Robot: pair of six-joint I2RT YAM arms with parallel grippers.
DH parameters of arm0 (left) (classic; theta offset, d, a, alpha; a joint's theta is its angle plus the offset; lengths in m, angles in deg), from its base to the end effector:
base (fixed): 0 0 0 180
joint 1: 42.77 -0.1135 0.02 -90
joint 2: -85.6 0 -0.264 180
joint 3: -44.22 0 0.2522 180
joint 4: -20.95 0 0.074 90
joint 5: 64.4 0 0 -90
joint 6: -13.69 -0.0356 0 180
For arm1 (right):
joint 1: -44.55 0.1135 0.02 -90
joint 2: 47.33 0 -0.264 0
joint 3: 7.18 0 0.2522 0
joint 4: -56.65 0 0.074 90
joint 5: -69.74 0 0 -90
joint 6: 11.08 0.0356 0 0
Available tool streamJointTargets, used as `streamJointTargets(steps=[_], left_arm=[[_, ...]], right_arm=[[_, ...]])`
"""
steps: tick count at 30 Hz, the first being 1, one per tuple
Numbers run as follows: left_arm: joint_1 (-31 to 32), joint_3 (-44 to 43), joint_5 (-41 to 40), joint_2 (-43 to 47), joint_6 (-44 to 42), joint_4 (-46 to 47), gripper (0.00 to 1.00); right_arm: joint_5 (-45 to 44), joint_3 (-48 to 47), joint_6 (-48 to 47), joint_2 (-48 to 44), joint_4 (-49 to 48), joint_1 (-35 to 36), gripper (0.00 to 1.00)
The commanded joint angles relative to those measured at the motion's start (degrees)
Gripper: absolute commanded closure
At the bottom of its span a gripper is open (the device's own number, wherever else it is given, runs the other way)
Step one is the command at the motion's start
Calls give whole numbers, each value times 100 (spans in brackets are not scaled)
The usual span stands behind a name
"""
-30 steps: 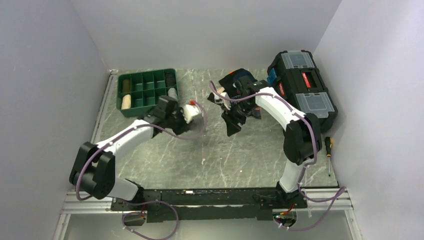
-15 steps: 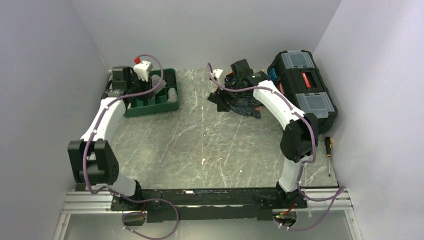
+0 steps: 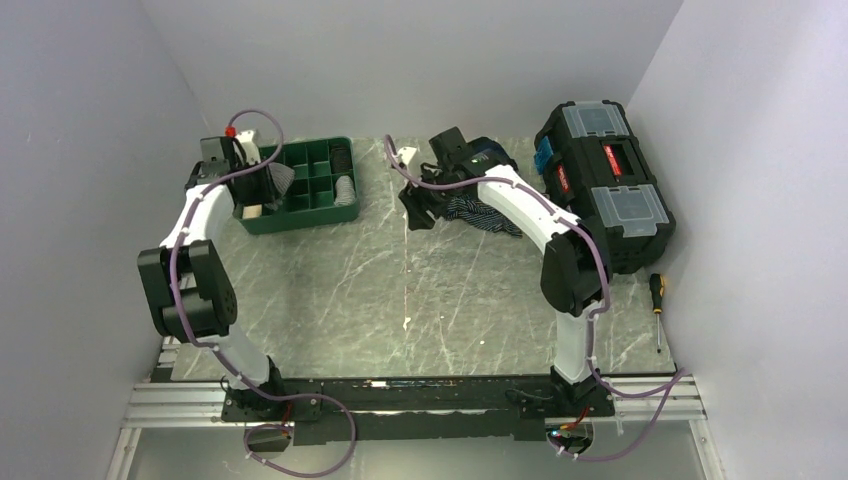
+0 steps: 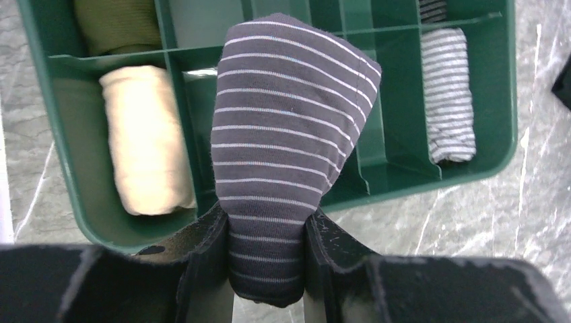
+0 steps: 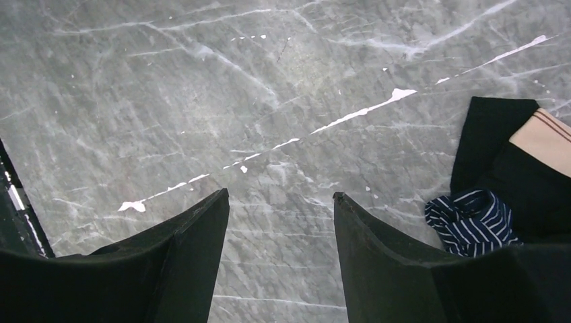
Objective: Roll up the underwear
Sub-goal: Pick up the underwear from the center of the board.
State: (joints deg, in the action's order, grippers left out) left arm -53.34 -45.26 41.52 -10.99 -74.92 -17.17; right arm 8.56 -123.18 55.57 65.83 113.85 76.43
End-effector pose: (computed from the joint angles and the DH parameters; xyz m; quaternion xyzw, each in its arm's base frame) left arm 0.3722 0.0595 0.2677 -0.0430 0.9162 -0.0975 0.3862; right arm 0.3620 0.2454 0.2832 -0.4949 0.7817 0.2583 0.2780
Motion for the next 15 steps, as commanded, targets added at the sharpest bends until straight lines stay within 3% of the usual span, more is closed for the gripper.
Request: streamJointTargets(steps=[1, 10, 15], left_arm=[[-121, -437, -99, -191, 465, 328, 100], [-129, -1710, -504, -1374, 771, 8, 100], [-129, -1876, -477, -1639, 912, -51, 100]], right_arm=[[102, 153, 107, -80, -248, -6, 40], [87, 498, 47, -104, -303, -6, 40], [62, 651, 4, -94, -308, -6, 40]])
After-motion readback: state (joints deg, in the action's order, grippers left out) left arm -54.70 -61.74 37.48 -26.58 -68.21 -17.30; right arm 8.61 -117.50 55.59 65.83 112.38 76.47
